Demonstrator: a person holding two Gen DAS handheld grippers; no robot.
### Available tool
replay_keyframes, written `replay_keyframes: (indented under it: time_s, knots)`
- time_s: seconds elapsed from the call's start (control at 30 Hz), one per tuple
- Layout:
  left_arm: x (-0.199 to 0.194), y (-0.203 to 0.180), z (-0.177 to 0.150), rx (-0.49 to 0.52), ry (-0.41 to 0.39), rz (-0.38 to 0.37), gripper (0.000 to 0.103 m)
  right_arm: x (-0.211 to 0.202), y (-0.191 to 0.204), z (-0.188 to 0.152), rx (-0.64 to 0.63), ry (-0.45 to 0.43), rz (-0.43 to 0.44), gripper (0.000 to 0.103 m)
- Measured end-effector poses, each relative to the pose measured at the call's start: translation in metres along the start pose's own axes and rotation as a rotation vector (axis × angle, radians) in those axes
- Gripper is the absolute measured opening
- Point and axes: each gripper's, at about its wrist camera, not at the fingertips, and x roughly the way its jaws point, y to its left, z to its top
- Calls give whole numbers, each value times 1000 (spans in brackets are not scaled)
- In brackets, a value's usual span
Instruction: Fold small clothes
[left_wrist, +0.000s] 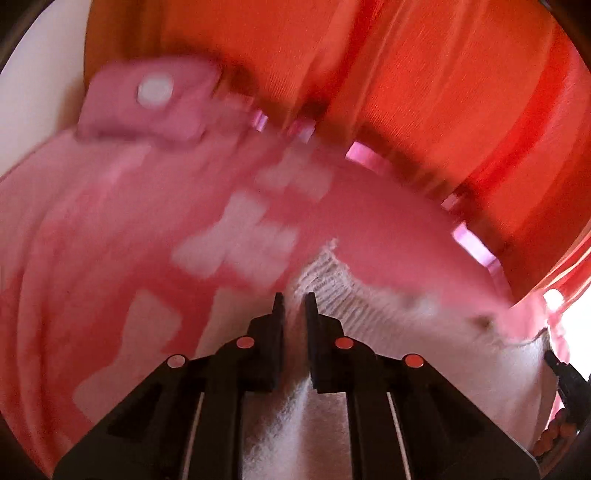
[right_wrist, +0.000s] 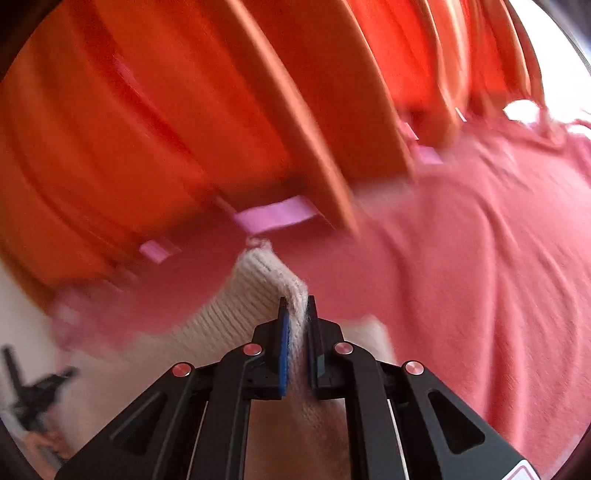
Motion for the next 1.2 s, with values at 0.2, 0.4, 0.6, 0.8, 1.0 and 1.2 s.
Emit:
replay_keyframes:
  time_s: [0.2, 0.4, 0.6, 0.8, 1.0, 1.2]
  knots:
    - [-2, -4, 0, 18, -11, 21, 10, -18, -3, 2, 5, -75, 39, 7]
    - [7, -4, -2, -2, 19, 30, 10, -22, -8, 1, 45, -95, 55, 7]
    - [-8, -1, -4, -58, -4, -4, 18, -7, -25, 2, 186, 14, 36, 15]
    - [-50, -33, -7, -8, -129, -294, 60, -48, 62, -13, -94, -91, 311, 18]
    - [-6, -101, -48, 282, 118, -240, 62, -20, 160, -78, -440, 172, 433, 14]
    - [-1, -83, -48, 272, 119, -153, 62, 5, 131, -70, -441, 214, 262, 3]
